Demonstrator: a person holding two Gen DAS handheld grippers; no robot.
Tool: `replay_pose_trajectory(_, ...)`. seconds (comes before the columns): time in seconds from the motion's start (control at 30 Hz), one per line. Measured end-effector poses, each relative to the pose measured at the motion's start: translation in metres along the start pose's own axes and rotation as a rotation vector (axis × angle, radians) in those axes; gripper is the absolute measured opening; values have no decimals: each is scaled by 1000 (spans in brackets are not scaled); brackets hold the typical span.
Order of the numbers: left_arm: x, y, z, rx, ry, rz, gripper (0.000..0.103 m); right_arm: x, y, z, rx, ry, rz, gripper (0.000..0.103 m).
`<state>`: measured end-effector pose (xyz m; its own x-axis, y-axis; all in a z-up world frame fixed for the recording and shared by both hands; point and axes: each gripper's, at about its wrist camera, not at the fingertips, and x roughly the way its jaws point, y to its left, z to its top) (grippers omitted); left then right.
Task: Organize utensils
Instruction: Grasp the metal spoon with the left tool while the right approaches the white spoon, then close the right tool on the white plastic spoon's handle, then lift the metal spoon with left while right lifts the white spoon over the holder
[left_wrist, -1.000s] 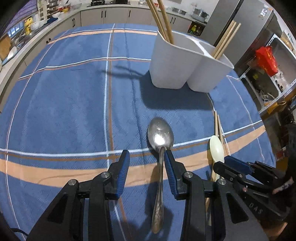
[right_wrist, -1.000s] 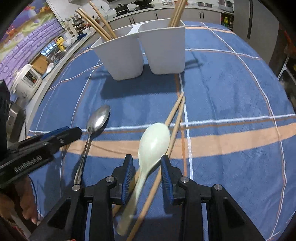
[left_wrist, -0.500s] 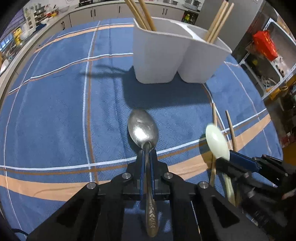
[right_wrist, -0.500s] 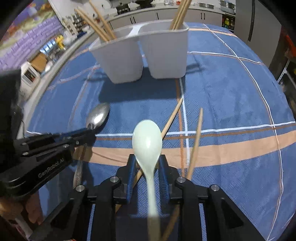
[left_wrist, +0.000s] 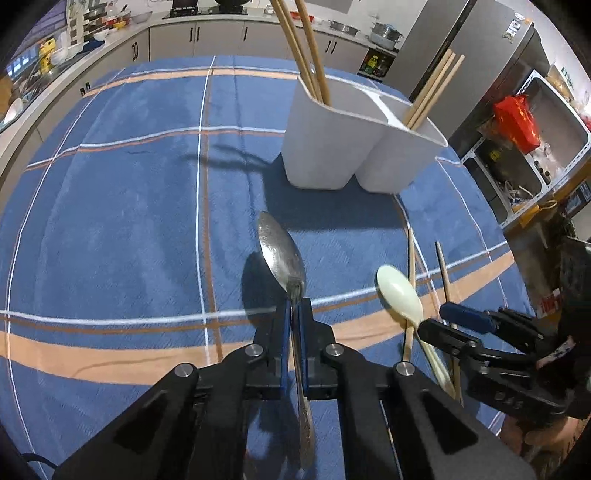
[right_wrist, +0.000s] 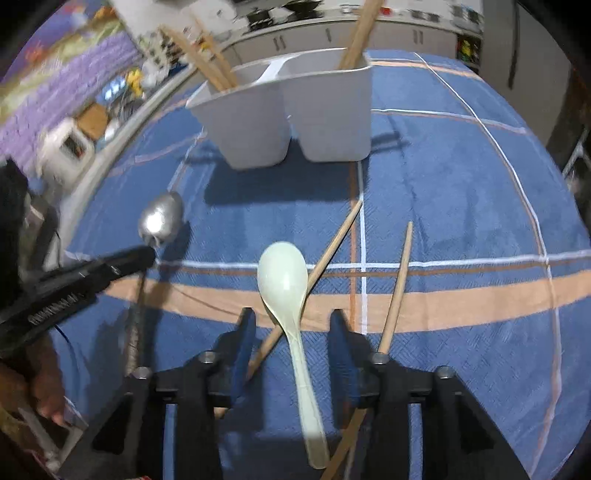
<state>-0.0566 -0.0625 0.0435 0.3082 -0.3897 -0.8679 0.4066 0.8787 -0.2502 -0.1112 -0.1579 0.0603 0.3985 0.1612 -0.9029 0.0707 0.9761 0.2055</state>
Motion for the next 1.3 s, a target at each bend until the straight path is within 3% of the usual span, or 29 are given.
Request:
replay_pose_trajectory(0.2, 15, -5, -8, 39, 62, 13, 4, 16, 22, 6, -113, 58, -78, 31)
replay_pose_trajectory(0.23, 17, -5, -9, 39, 69, 10, 4, 17, 23, 10, -111, 61, -64, 19)
replay_pose_trajectory(0.27, 20, -6, -8, 37, 85, 5, 4, 18, 21, 13, -100, 65, -41, 15)
replay_pose_trajectory(0.43, 27, -5, -7, 26, 99, -3, 3, 11, 10, 15, -41, 41, 20, 11)
replay_pose_trajectory(0.7, -4, 7, -6, -17, -22, -31, 0, -13, -8, -3, 55, -43, 72, 5)
replay_pose_trajectory(0.93, 6, 16, -4, -64, 14, -9, 1, -17, -11, -9, 65, -43, 61, 5)
replay_pose_trajectory(1.07, 18, 10, 0, -39, 52, 32, 51, -15, -10, -8, 66, -47, 65, 5)
replay_pose_trajectory(1.2, 34, -5, 10, 12, 69, 116, 50, -12, -11, -9, 69, -42, 71, 5)
replay_pose_trajectory(1.27, 36, -11, 13, 41, 55, 153, 34, -12, -10, -10, 64, -42, 76, 5)
replay_pose_trajectory(1.3, 35, -12, 14, 27, 47, 134, 33, -13, -10, -10, 64, -47, 78, 5)
